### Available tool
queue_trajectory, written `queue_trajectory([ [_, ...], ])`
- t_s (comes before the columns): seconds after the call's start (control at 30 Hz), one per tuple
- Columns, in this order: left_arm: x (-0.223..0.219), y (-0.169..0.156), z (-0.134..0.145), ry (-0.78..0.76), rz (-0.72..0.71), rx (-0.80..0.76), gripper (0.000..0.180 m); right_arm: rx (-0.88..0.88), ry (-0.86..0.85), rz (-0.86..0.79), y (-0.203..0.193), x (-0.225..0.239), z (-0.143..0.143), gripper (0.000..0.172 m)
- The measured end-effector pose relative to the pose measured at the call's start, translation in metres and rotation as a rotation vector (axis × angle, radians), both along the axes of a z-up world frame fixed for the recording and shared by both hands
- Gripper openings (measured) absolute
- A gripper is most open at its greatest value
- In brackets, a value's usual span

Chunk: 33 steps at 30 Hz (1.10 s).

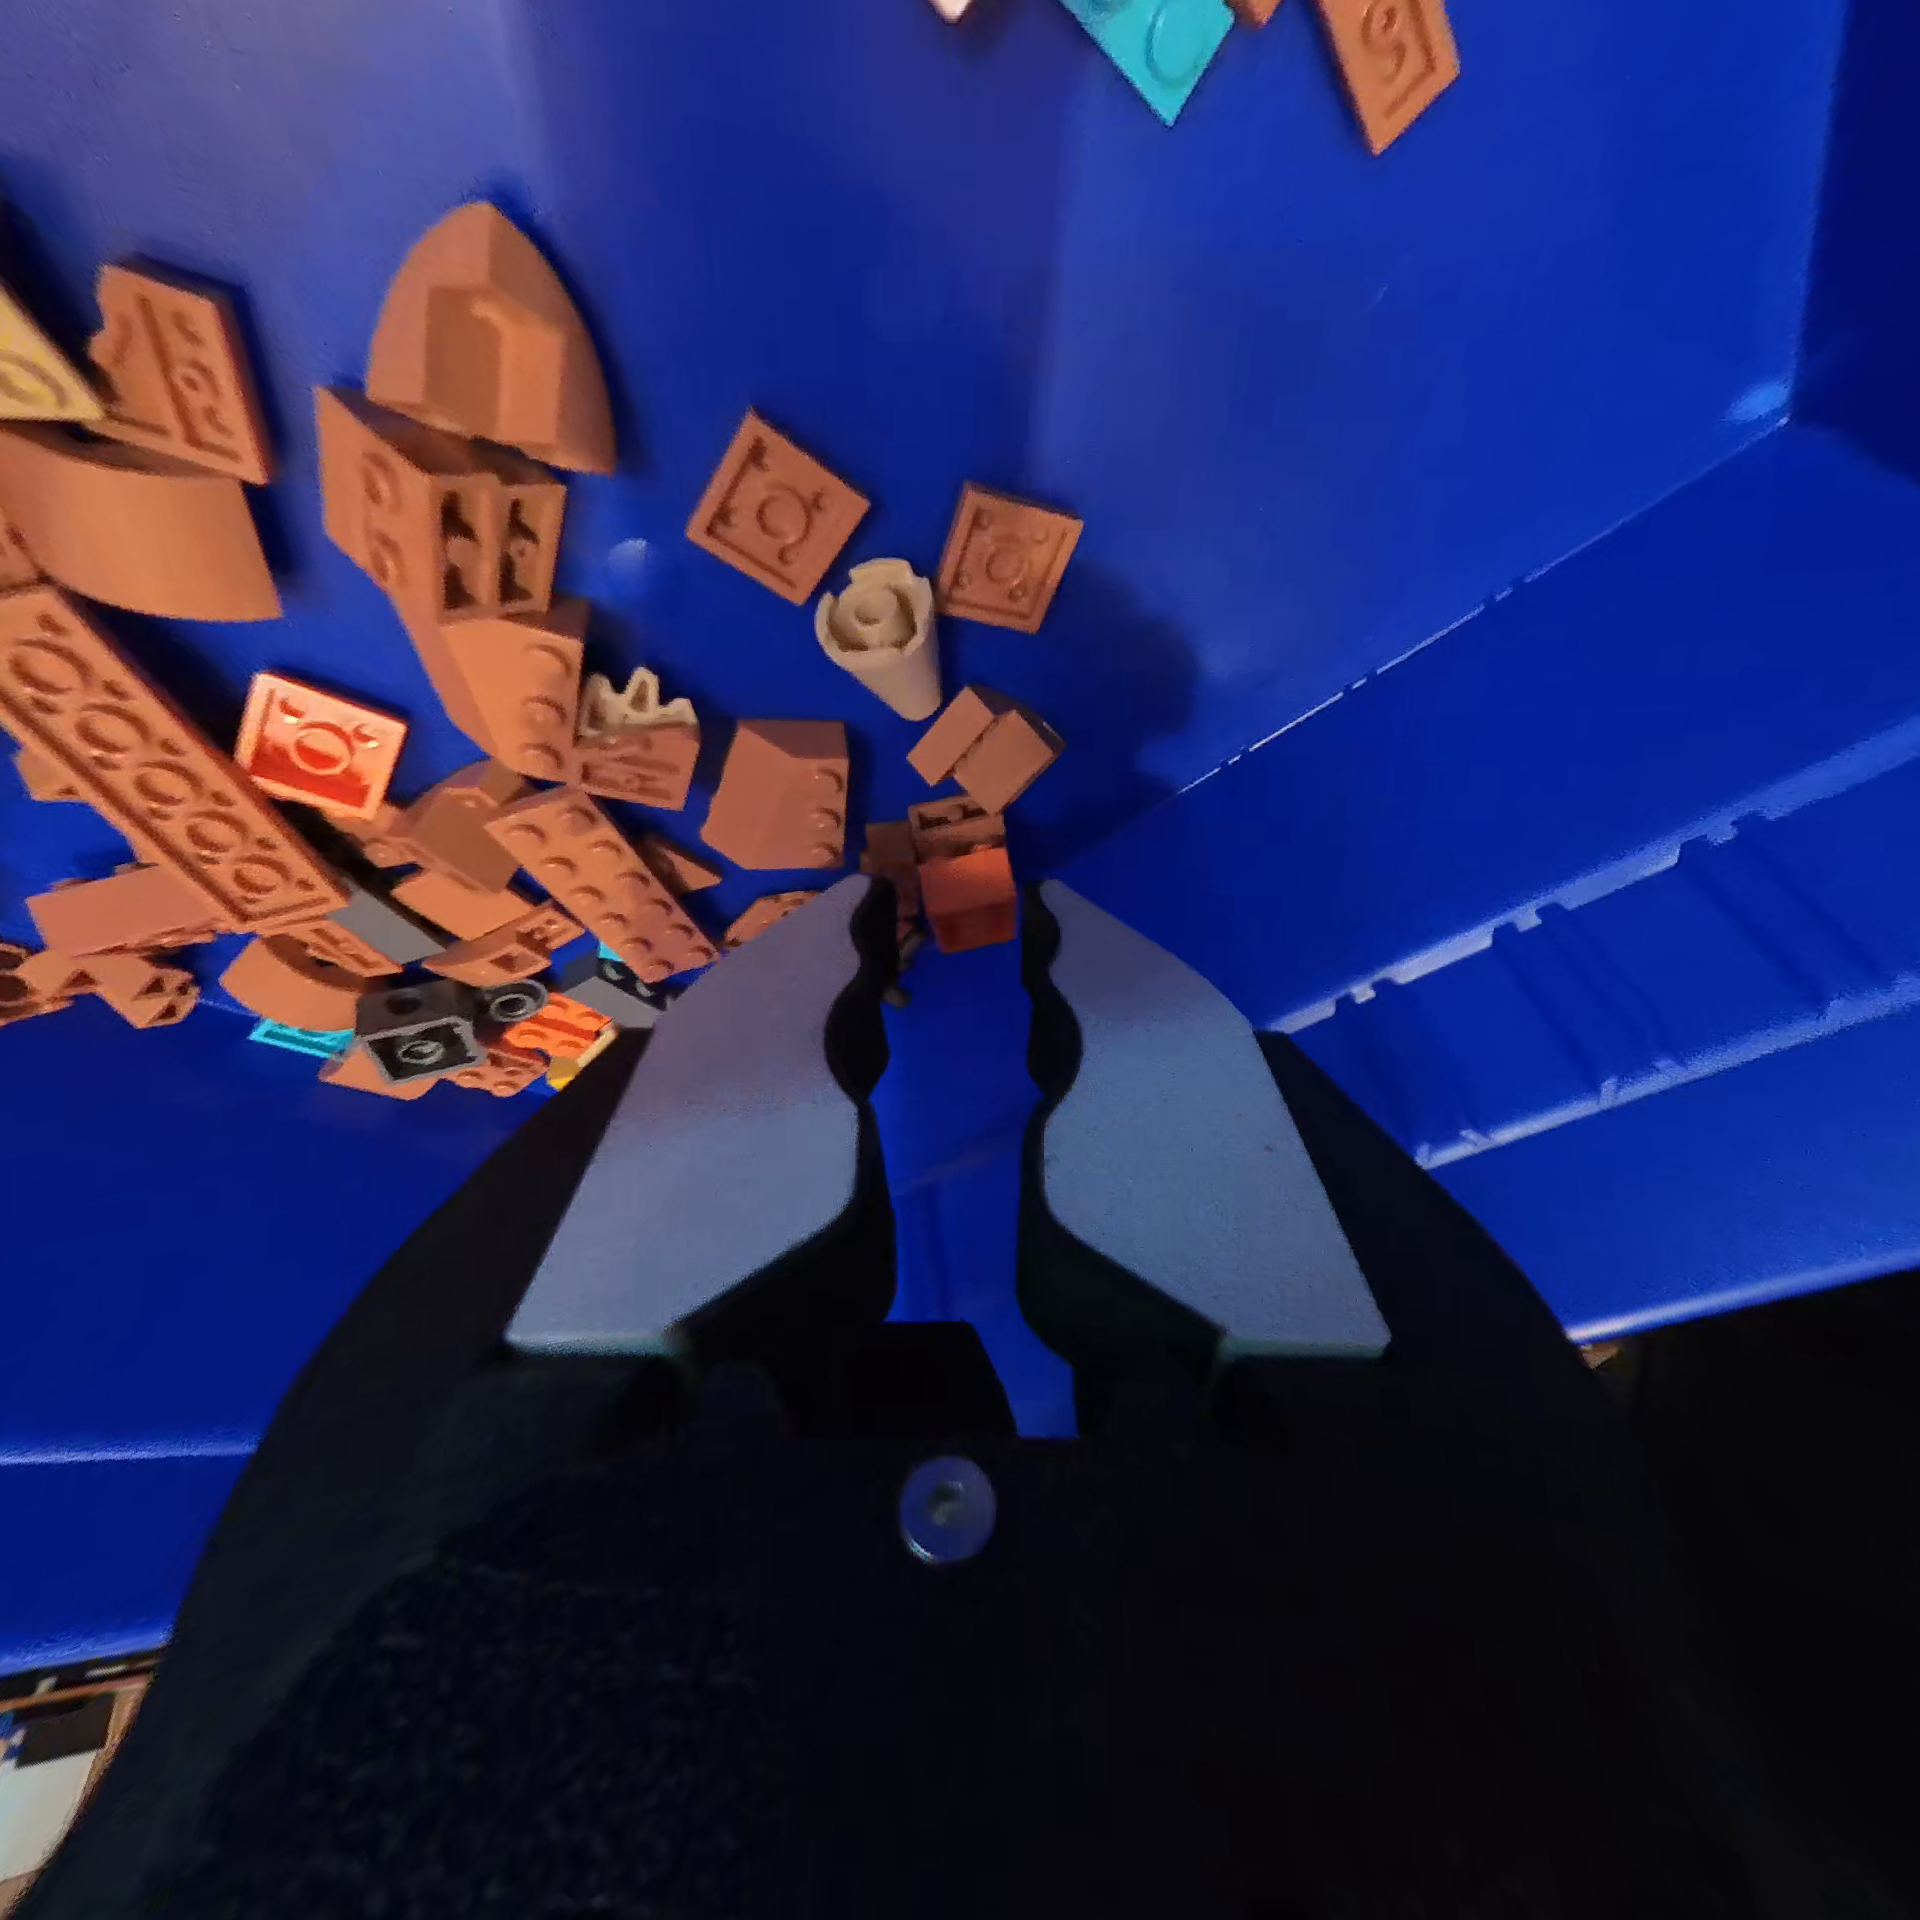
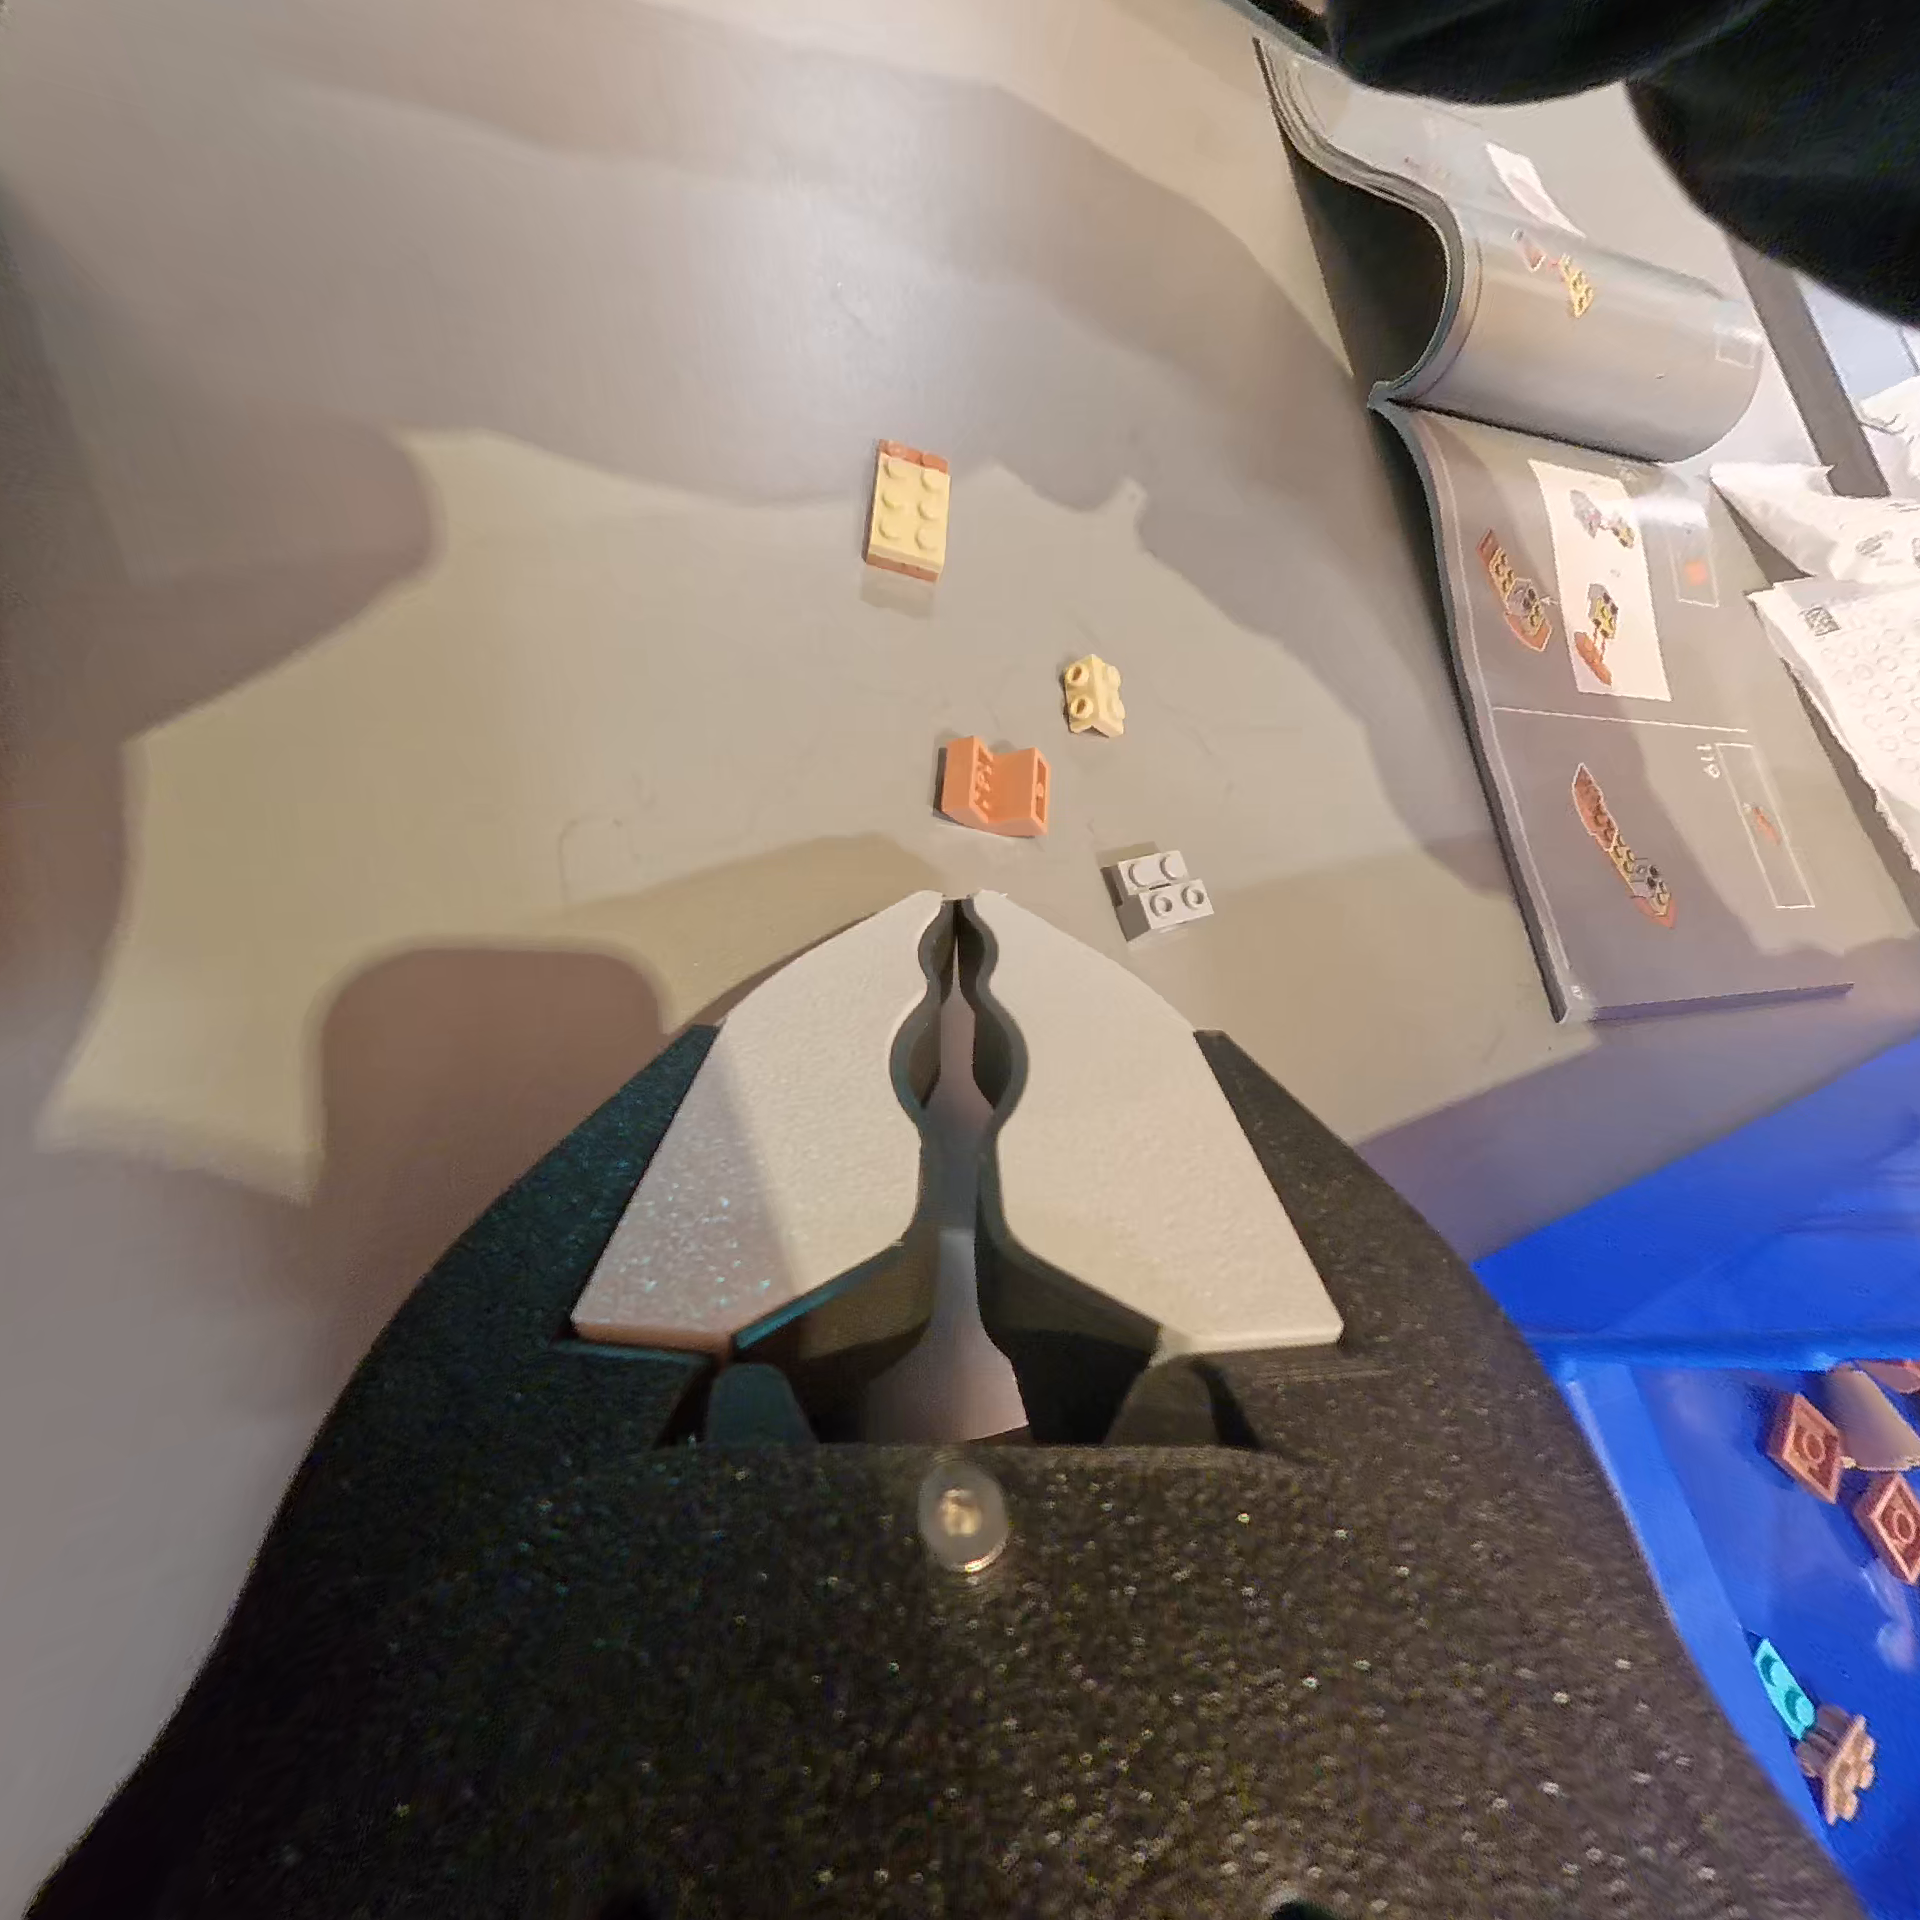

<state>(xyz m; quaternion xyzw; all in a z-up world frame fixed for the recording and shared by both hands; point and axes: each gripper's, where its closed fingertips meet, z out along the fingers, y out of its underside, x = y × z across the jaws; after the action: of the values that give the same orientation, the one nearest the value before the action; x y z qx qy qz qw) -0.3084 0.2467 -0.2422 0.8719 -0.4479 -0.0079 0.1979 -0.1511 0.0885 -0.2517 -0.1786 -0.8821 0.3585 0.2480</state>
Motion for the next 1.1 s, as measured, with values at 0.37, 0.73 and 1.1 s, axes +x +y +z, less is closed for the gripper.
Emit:
queue_trajectory([
  [0.37, -0.01, 0.024, 0.013, 0.001, 0.06, 0.115, 0.017, 0.002, 0.001, 0.0, 0.0, 0.0, 0.0, 0.0],
  [0.73, -0.029, 0.06, -0.001, 0.072, 0.107, 0.285, 0.032, 0.001, 0.0, -0.001, 0.0, 0.0, 0.0, 0.0],
  [1.1, -0.044, 0.053, 0.039, 0.065, 0.151, 0.413, 0.036, 0.001, -0.001, -0.001, -0.001, 0.001, 0.0, 0.0],
])
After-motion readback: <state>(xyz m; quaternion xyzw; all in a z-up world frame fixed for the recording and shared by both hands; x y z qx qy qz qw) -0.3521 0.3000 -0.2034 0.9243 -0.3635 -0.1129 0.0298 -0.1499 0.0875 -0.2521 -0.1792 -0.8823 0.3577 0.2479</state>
